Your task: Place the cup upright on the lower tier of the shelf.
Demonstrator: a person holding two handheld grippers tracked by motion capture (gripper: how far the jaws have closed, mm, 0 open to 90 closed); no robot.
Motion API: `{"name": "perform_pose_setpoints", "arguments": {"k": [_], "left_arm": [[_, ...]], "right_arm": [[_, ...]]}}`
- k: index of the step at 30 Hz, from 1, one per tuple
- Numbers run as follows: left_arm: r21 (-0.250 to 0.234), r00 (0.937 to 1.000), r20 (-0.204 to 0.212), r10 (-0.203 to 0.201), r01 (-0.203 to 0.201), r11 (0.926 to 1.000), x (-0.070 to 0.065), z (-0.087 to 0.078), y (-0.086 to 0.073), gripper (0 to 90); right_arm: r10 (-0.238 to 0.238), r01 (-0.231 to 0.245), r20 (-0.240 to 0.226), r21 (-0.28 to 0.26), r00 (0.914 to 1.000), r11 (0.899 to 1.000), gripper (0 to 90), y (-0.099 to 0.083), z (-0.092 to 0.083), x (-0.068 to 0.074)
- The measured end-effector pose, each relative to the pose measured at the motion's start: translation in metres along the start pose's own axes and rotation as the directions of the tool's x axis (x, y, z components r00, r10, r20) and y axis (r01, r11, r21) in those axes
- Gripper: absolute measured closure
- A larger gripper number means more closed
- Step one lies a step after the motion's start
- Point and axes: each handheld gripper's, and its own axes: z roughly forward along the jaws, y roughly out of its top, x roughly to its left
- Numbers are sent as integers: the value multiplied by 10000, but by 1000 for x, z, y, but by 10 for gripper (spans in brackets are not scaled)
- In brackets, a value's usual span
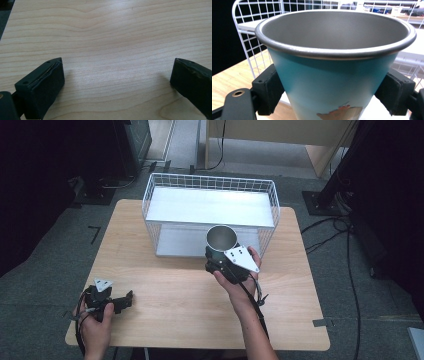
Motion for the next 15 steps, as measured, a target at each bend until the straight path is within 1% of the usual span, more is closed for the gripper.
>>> {"name": "perform_pose_setpoints", "arguments": {"k": [10, 15], "left_arm": [[-8, 10000, -9, 12, -12, 10000, 0, 0, 0, 0], [-8, 10000, -9, 11, -11, 10000, 0, 0, 0, 0]], "right_arm": [[-255, 257, 121, -230, 9996, 9994, 170, 20, 6, 0], [-327, 329, 77, -207, 9994, 9992, 170, 27, 10, -1]]}}
